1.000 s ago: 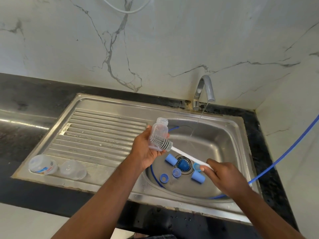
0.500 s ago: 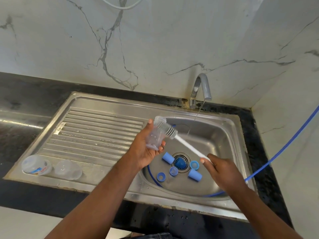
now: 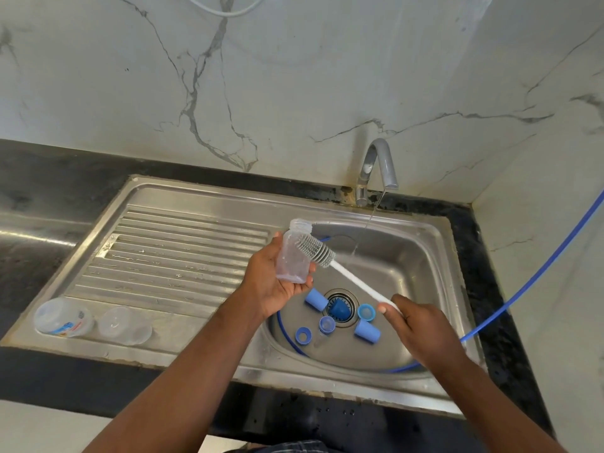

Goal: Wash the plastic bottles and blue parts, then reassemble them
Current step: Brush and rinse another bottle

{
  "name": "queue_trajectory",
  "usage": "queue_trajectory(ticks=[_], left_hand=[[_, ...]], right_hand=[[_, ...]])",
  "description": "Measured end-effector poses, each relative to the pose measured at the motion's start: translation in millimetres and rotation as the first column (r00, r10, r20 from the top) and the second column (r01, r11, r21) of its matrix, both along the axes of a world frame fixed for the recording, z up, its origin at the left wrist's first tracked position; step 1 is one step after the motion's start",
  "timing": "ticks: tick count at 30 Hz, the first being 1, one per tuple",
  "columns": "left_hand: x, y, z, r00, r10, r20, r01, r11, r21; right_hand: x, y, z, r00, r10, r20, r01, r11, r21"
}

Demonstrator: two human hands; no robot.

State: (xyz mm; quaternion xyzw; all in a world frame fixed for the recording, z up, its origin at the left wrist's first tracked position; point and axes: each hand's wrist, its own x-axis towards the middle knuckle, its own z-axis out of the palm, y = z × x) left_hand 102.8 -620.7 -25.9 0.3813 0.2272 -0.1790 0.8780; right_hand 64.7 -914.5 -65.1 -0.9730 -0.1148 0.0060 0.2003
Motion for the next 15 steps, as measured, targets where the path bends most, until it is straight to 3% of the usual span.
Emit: queue_trajectory(ticks=[11, 15], left_hand=[[0.7, -0.2, -0.4, 0.999, -0.045, -0.008, 0.044, 0.997, -0.06], [-0.4, 5.0, 3.3, 0.991, -0.107, 0.08, 0.099, 0.99, 0.099]], right_hand=[[1.1, -2.0, -0.2, 1.0, 0.015, -0.019, -0.015, 1.0, 0.02], [1.0, -0.9, 0.9, 0.996, -0.089, -0.032, 0.091, 0.993, 0.071]])
